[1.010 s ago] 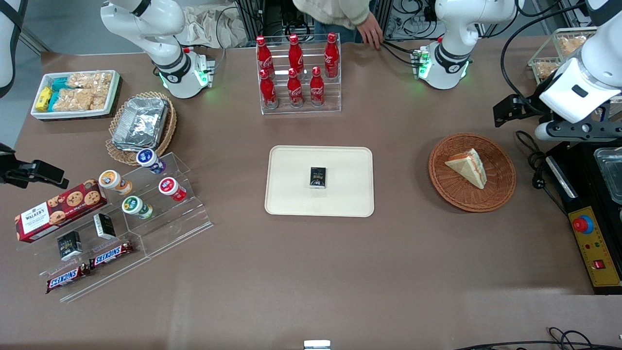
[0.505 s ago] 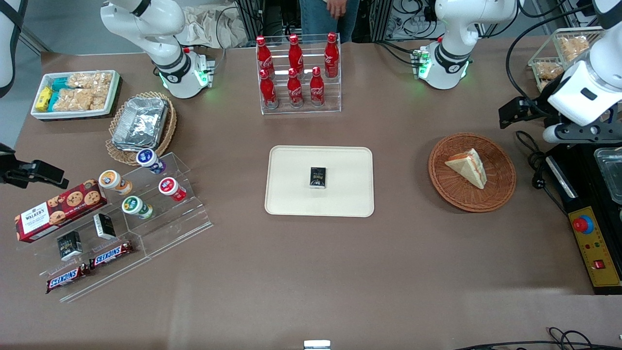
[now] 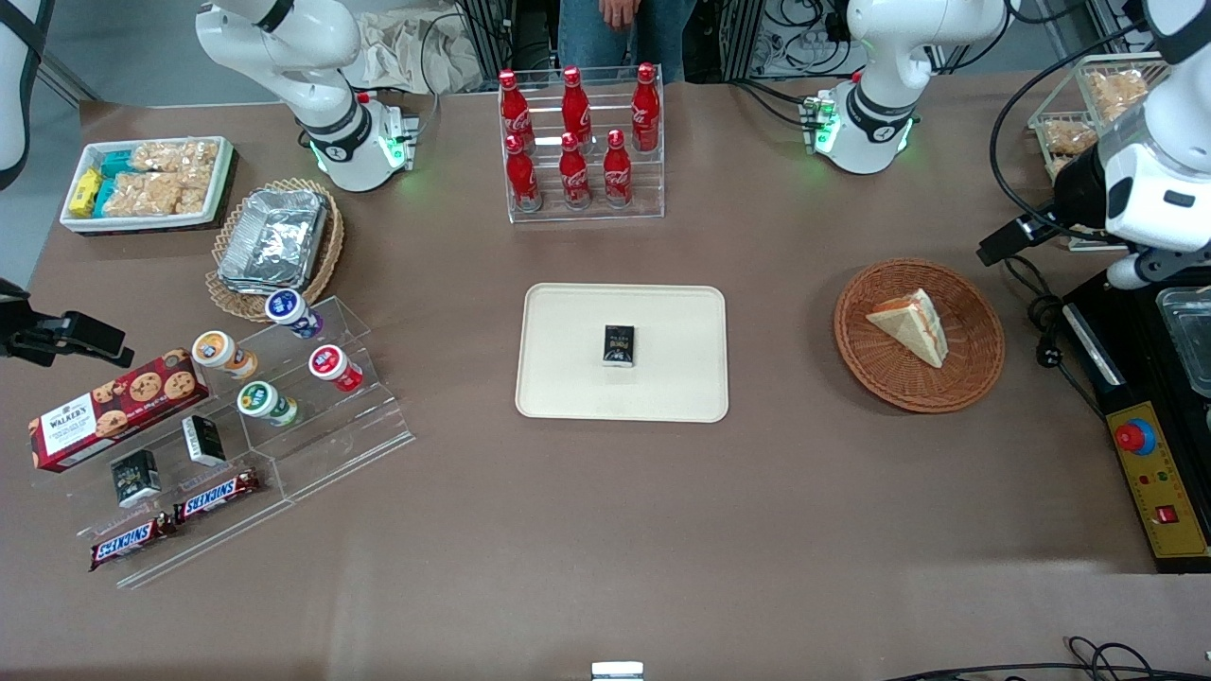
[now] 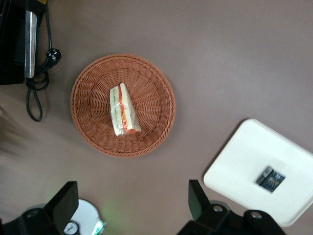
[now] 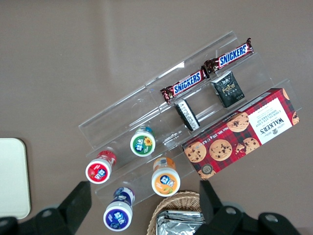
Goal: Place sandwich from basket to tray
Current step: 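Move the left gripper toward the wicker basket holding the sandwich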
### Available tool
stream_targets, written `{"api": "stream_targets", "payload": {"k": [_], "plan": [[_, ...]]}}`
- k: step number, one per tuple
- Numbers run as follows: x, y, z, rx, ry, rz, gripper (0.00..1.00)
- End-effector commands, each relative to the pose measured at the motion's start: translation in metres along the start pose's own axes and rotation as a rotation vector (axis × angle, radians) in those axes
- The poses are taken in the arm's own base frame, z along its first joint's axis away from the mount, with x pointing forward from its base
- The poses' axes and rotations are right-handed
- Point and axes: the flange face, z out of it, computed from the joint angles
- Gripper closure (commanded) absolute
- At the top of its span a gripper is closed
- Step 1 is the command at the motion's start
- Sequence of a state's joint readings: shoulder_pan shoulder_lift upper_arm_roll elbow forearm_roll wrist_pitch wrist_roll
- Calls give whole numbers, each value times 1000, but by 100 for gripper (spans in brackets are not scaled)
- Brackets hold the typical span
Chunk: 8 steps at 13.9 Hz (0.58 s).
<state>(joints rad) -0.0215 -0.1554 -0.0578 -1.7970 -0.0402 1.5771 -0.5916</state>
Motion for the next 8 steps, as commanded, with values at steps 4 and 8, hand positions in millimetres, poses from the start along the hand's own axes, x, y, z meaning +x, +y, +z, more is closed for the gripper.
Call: {"api": "stream_targets", "payload": {"k": [4, 8], "plan": [[-11, -24, 67, 52, -10, -69, 0], [-7, -28, 173, 107, -35, -66, 0]]}}
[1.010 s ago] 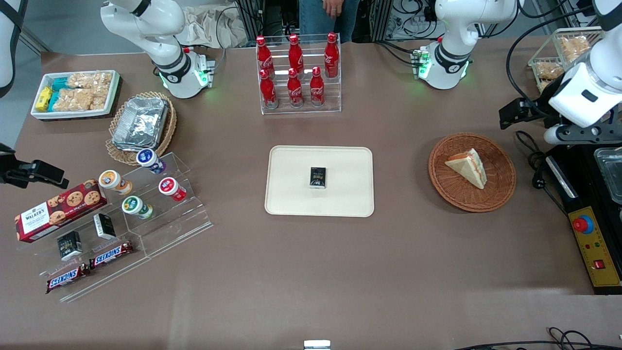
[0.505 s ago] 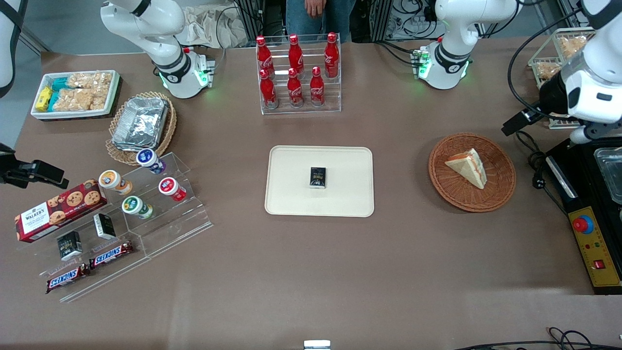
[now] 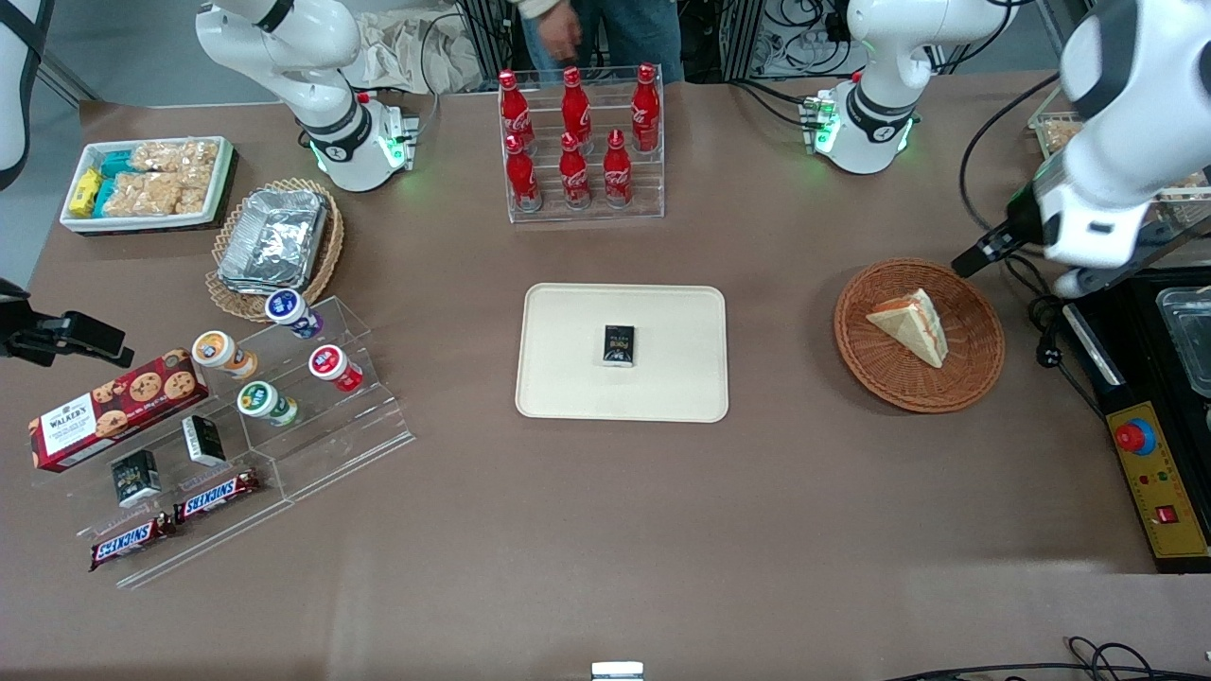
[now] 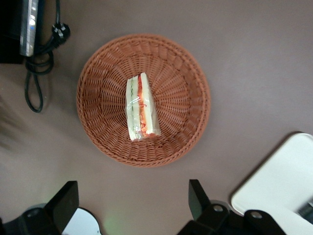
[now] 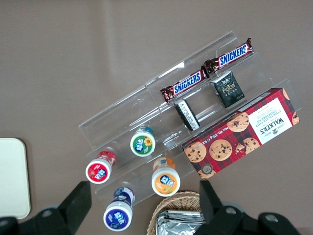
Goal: Place sandwich from basket to tray
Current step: 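Lower the left gripper onto the wrapped sandwich and close on it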
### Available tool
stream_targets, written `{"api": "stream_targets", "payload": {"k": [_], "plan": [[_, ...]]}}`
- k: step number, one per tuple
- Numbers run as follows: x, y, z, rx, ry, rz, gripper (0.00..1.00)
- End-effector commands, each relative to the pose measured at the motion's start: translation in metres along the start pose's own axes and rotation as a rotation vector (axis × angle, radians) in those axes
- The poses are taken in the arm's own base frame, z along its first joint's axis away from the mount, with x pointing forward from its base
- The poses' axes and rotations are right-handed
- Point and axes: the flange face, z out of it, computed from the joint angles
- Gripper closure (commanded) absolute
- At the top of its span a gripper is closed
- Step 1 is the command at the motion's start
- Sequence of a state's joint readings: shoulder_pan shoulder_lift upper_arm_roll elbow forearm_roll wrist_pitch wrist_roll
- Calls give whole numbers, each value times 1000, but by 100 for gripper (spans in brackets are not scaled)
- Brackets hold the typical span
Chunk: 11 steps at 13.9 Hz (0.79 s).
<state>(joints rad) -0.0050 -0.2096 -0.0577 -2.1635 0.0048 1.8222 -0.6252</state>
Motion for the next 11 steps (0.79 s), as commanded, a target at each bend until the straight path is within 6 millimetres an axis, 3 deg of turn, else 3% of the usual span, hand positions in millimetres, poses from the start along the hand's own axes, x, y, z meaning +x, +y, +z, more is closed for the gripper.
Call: {"api": "stream_targets", "payload": {"k": [1, 4, 6, 11], "plan": [[5, 3, 70, 38, 4, -39, 0], [16, 11, 139, 75, 29, -98, 0], [19, 14, 172, 61, 48, -130, 0], [17, 16, 213, 57, 37, -158, 0]]}}
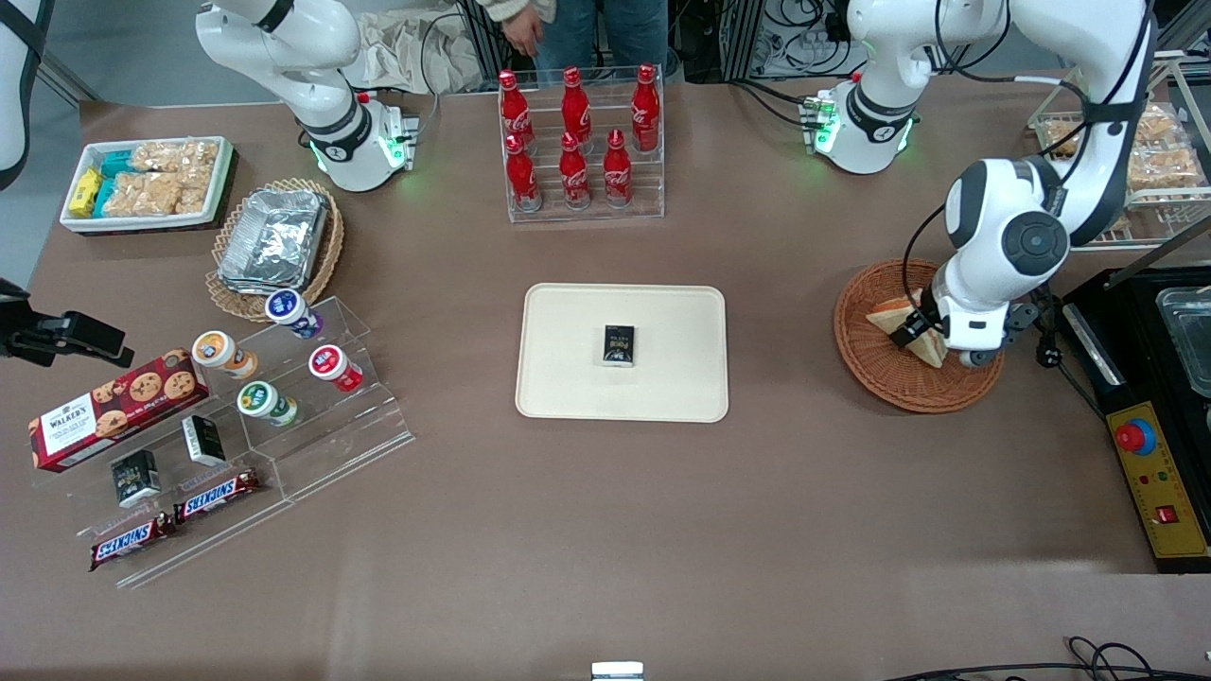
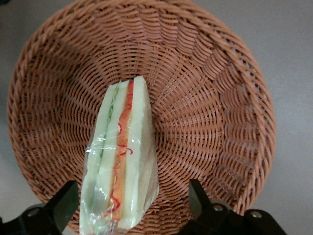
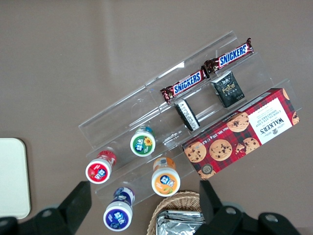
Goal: Place sandwich from basket to tray
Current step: 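Lower the left gripper onto the wrapped sandwich and close on it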
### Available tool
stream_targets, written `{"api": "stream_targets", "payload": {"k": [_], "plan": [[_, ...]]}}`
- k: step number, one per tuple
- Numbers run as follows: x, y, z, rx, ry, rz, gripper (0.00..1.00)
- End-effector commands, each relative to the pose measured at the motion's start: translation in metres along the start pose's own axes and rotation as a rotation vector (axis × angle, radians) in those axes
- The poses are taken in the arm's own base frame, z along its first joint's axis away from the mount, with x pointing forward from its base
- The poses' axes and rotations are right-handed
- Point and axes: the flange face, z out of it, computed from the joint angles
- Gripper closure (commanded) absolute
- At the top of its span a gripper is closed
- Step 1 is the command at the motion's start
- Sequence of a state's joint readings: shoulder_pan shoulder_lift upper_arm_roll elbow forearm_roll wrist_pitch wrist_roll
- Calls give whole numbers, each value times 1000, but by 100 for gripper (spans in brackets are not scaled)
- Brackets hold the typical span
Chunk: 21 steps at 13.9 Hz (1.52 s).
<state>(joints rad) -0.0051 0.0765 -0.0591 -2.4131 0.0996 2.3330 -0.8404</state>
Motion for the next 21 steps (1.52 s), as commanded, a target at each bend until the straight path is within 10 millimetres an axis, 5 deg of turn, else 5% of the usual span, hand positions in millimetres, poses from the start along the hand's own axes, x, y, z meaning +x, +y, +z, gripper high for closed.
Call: {"api": "stream_targets", "payload": {"k": [1, 3, 4, 5, 8, 11, 14, 18, 21], "plan": [[-4, -2, 13, 4, 17, -16, 0], [-6, -4, 21, 33, 23, 11, 1], [-6, -4, 21, 36, 24, 13, 17], [-6, -4, 21, 35, 25, 12, 49], [-4, -4, 18, 31, 29, 8, 100], [-3, -3, 8, 23, 41, 7, 100], [-6, -6, -24, 23, 61, 27, 100], [-10, -2, -125, 33, 29, 264, 100], [-45, 48, -206, -13, -13, 419, 100]]}}
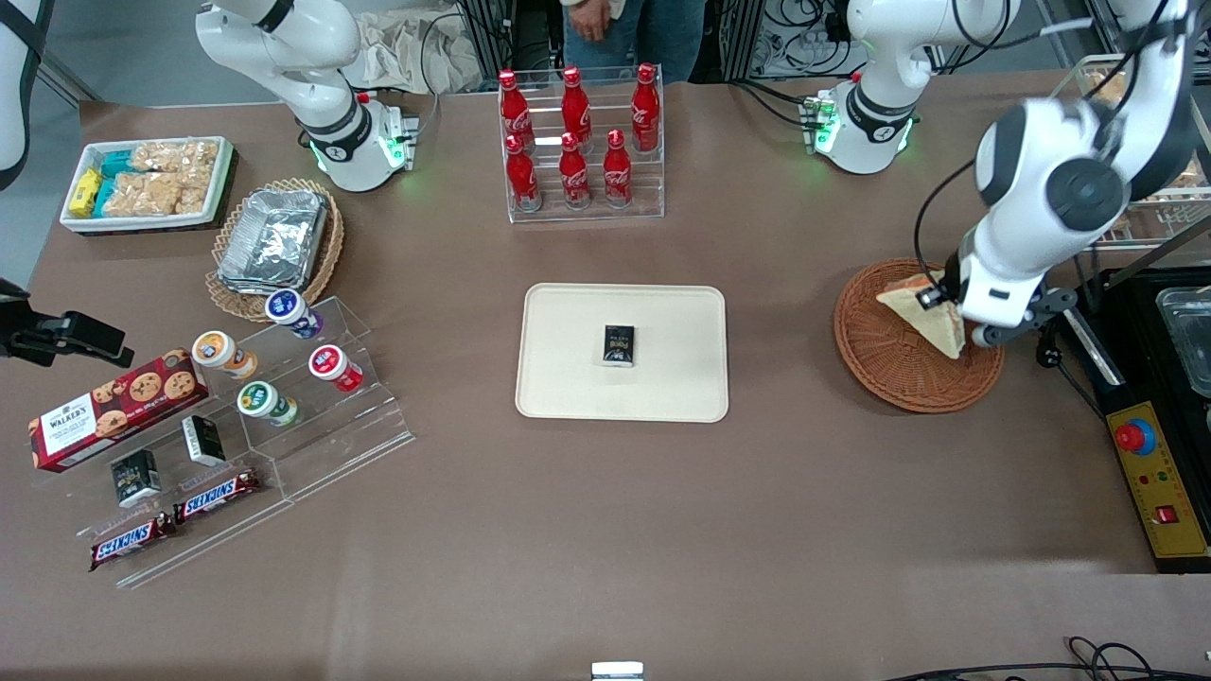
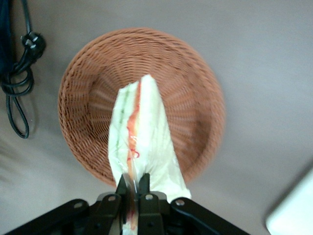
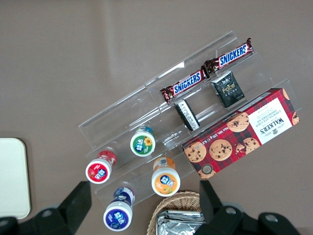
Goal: Place sandwich from basket to tray
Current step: 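Lift the sandwich out of the basket and carry it toward the white tray, then lower the sandwich onto the tray beside the black tissue pack and release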
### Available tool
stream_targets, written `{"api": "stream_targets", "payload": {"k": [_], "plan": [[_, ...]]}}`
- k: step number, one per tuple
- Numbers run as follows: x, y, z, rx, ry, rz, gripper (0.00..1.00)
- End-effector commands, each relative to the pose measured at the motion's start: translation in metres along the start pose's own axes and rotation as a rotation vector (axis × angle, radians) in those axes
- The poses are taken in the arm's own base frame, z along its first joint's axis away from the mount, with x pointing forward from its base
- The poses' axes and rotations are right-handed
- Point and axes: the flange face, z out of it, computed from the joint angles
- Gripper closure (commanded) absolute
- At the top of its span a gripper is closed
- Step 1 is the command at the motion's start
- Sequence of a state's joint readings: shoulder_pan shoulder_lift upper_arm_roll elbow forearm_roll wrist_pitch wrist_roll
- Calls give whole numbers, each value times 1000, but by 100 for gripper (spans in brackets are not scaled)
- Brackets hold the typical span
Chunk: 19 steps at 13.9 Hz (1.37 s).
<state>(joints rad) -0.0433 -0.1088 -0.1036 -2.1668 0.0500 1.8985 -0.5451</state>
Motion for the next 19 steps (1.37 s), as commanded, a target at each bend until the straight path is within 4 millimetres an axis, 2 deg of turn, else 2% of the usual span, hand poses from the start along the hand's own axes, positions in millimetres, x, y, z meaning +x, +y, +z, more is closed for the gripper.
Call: {"api": "stream_targets", "payload": {"k": [1, 3, 5, 6, 9, 11, 14, 16, 19], "plan": [[-24, 60, -52, -44, -4, 140, 100], [-55, 102, -64, -88, 0, 230, 100], [-82, 147, -57, -94, -2, 326, 100], [-93, 169, -46, -107, -6, 365, 100], [-116, 230, 5, -110, 5, 458, 100], [-125, 264, 54, -104, 2, 502, 100], [-128, 289, 111, -22, 77, 611, 100], [-126, 293, 129, -11, 88, 612, 100], [-130, 298, 140, 3, 94, 622, 100]]}}
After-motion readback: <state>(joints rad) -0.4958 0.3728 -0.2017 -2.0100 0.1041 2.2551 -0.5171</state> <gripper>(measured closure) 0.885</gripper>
